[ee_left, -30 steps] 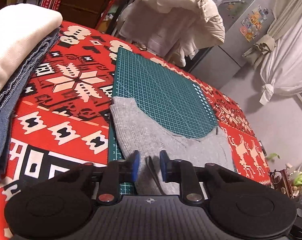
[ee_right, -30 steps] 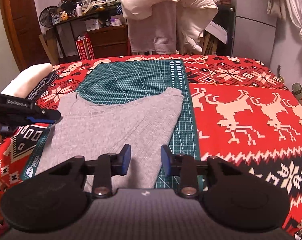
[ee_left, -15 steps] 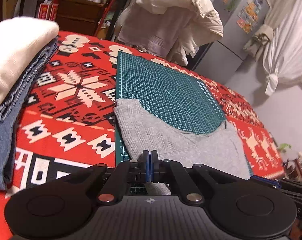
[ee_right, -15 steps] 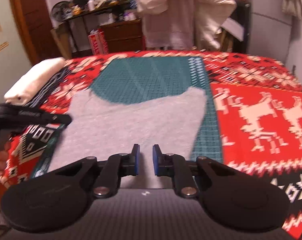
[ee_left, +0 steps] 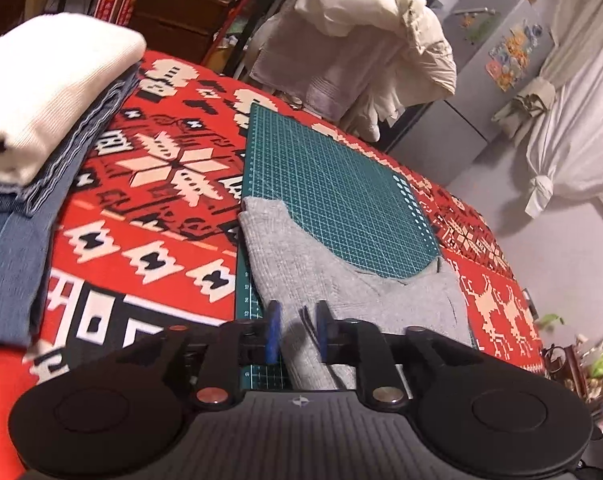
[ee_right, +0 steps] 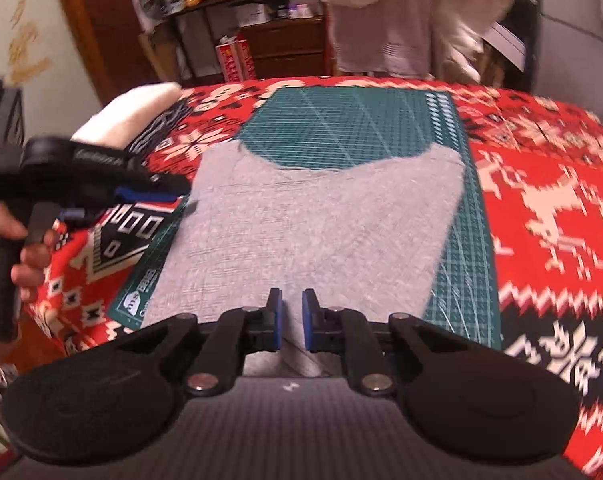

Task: Fold clothes

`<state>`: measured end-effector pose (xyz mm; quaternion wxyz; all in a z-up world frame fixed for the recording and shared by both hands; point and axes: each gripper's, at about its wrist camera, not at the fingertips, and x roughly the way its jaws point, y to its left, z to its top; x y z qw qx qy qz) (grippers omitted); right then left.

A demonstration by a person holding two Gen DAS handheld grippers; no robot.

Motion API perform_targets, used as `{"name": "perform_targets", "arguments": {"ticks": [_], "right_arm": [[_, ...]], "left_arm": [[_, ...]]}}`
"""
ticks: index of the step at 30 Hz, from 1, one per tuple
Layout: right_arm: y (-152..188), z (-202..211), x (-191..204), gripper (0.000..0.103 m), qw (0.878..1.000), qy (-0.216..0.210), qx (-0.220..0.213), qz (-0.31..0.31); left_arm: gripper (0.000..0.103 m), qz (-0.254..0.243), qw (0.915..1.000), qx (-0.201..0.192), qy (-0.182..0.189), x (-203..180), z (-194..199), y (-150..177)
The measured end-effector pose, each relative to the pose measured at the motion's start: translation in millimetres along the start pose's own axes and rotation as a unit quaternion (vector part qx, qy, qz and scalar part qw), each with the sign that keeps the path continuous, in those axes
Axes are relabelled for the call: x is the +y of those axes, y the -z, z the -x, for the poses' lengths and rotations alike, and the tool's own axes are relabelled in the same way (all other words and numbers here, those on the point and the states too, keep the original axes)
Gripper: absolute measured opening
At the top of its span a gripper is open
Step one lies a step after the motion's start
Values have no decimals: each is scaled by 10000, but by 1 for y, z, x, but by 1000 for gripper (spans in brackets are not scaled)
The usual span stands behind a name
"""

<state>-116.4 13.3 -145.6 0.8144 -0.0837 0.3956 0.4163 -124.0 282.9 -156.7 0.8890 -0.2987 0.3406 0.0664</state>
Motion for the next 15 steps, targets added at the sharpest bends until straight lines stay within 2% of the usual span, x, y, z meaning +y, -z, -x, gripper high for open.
{"name": "perform_targets", "arguments": {"ticks": [4, 8, 10, 11, 15], "right_arm": [[3, 5, -13, 11, 9996, 65, -25, -281], [3, 8, -21, 11, 9992, 105, -60, -388], [3, 8, -24, 11, 9989, 117, -75, -443], [3, 9, -26, 11, 9988, 123, -82, -470], [2, 8, -29, 11, 9983, 141, -106, -560]], "left_arm": [[25, 58, 9998, 53, -176, 1, -8, 2], [23, 93, 9998, 1, -198, 0, -12, 2], [18, 115, 9997, 16, -232, -2, -15, 2], [6, 115, 9996, 29, -249, -2, -16, 2], [4, -3, 9993, -15, -362, -7, -18, 4]]}}
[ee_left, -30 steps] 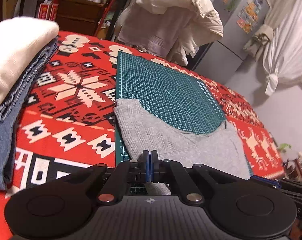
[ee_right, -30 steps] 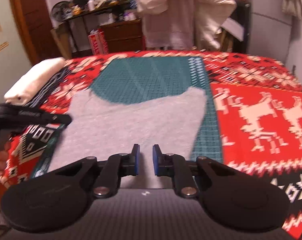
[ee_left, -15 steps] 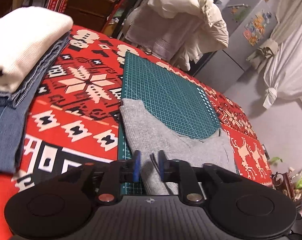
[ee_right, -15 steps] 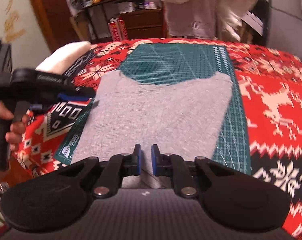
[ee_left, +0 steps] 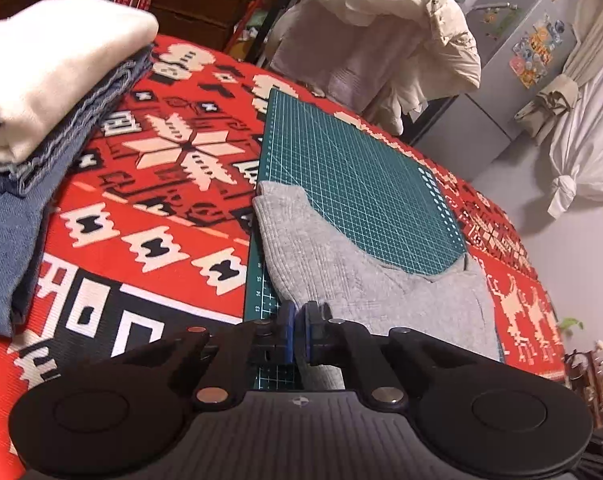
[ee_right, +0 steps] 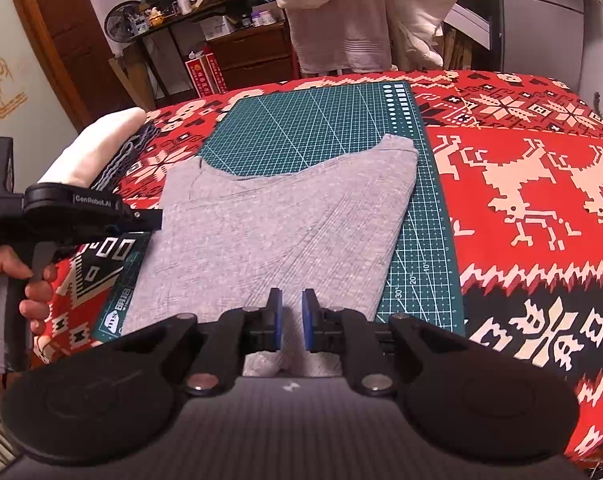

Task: Fold clothes

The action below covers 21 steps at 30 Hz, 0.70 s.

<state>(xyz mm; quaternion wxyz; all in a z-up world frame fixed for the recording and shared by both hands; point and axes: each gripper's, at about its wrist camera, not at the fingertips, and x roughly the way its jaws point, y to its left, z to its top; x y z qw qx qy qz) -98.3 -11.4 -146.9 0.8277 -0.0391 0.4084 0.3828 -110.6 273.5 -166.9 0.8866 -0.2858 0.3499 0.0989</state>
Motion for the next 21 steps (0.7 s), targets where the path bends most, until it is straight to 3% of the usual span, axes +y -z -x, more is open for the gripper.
{"name": "perform_targets", "arguments": {"ticks": [15, 21], "right_arm": [[-9, -3, 5, 11, 10000, 3, -75, 33], [-10, -1, 6, 11, 9999, -13, -120, 4]], "left_arm": [[4, 196, 9980, -471, -377, 38, 26, -27], [3, -451, 9956, -823, -76, 0, 49, -34]]}}
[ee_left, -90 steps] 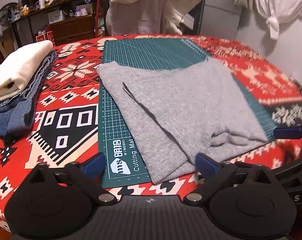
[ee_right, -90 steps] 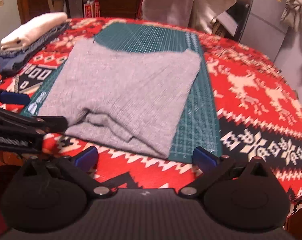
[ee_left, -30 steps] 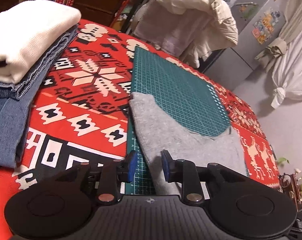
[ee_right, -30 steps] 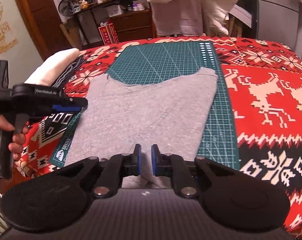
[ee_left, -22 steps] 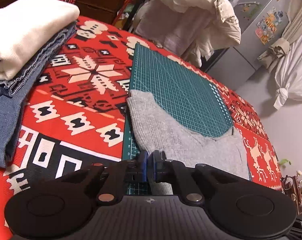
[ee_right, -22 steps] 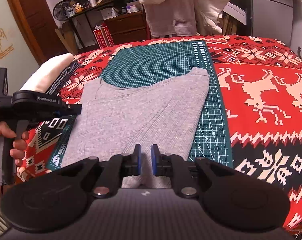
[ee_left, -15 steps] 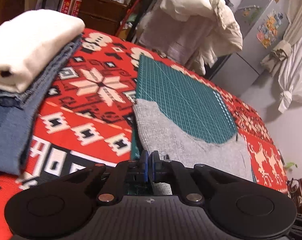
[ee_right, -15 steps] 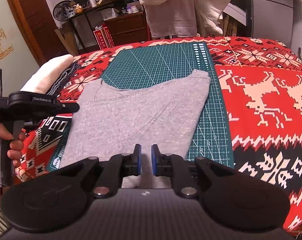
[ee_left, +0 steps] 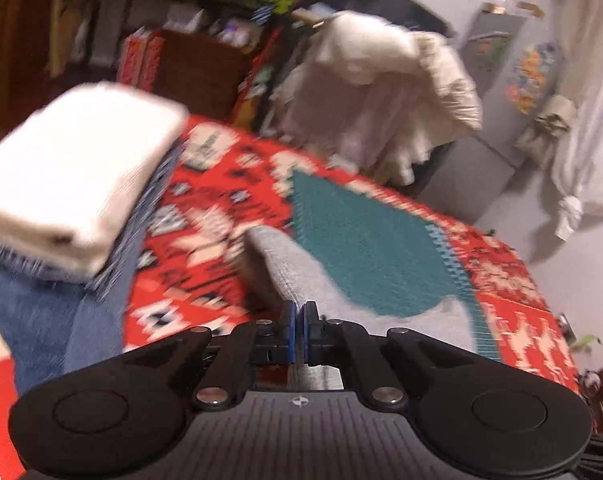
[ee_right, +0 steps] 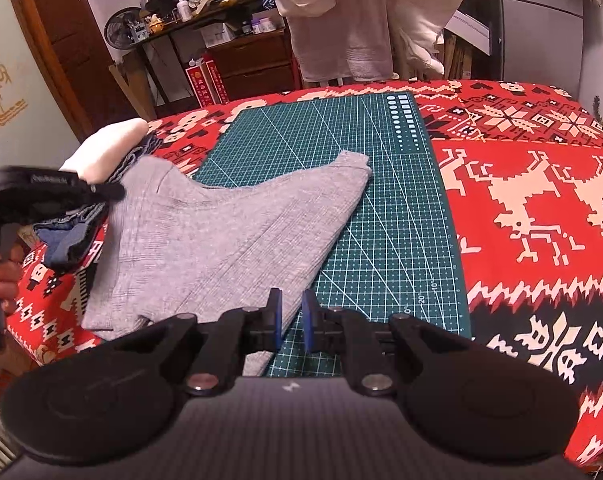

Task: Fold clothes

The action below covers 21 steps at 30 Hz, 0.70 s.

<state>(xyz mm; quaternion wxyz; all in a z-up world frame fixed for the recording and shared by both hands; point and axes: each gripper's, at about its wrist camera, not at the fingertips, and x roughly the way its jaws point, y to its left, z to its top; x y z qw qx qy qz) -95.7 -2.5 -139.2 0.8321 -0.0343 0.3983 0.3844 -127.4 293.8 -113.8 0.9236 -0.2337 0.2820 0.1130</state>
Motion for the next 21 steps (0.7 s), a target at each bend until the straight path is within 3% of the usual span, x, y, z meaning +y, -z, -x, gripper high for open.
{"name": "perform_targets", "arguments": {"ticks": [6, 12, 17, 21], "right_arm": [[-1, 7, -8, 12, 9999, -6, -95, -114], [3, 8, -24, 12, 9993, 16, -112, -360], [3, 6, -39, 12, 9986, 85, -104, -518], [0, 2, -50, 12, 9973, 43, -136, -719]], "left_arm": [[3, -654, 9960, 13, 607, -68, 2, -8], [3, -942, 9895, 396, 1022, -125, -37, 10], [3, -778, 9873, 807, 1128, -148, -75, 37], [4, -535, 9867, 1022, 1149, -143, -90, 49]]}}
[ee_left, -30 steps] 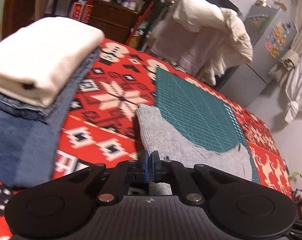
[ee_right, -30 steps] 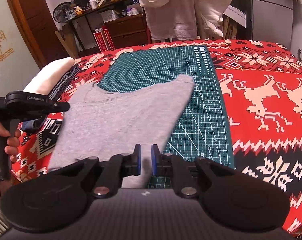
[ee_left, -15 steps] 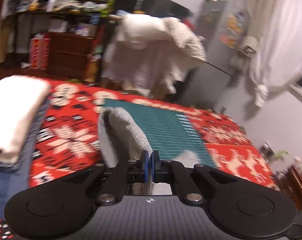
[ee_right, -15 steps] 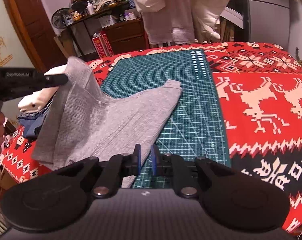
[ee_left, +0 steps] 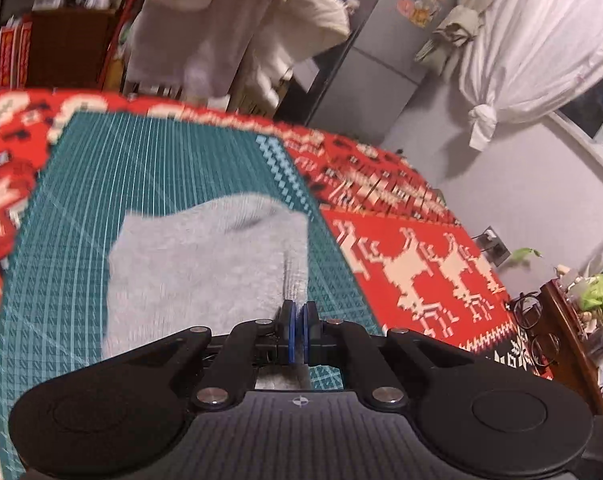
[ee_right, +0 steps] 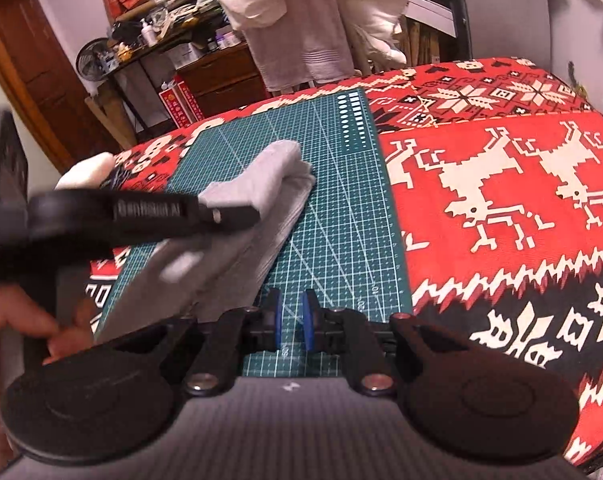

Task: Fold clothes

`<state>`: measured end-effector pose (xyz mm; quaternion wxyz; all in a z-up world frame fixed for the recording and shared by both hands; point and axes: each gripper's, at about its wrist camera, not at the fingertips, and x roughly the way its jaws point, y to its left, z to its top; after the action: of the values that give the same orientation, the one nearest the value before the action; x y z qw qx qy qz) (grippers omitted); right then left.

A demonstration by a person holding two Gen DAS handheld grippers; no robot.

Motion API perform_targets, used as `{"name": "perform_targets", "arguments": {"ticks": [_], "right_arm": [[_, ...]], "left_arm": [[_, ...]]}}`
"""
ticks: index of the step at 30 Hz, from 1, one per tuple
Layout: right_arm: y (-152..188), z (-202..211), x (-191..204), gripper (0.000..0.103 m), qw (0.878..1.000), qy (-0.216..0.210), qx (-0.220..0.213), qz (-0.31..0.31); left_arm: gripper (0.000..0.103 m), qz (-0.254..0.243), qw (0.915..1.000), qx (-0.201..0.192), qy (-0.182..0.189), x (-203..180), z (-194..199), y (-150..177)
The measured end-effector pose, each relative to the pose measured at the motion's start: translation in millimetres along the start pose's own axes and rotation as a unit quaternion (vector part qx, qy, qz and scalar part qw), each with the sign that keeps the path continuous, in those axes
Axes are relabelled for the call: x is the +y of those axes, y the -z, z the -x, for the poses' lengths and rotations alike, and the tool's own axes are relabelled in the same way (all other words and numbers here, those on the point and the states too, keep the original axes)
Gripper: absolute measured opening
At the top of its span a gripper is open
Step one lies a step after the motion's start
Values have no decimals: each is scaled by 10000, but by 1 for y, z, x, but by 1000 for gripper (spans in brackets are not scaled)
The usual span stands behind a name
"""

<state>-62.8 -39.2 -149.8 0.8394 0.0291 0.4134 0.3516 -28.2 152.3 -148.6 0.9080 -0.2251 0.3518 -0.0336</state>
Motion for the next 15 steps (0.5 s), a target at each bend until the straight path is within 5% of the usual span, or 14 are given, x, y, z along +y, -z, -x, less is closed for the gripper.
{"name": "perform_targets", "arguments": {"ticks": [5, 8, 13, 15], "right_arm": [[-12, -12, -9, 15, 9993, -152, -107, -332], [-22, -20, -14, 16, 9969, -385, -192, -658], [-35, -43, -21, 29, 9892, -755, -200, -1240], [-40, -51, -24, 30, 9853, -863, -244, -1456]], "left_arm": [[7, 321, 9991, 20, 274, 13, 7, 4], [29, 532, 9970, -122, 543, 20, 26, 4], [28, 480, 9965, -200, 652, 30, 57, 6], [17, 289, 9977, -92, 610, 33, 64, 10]]}}
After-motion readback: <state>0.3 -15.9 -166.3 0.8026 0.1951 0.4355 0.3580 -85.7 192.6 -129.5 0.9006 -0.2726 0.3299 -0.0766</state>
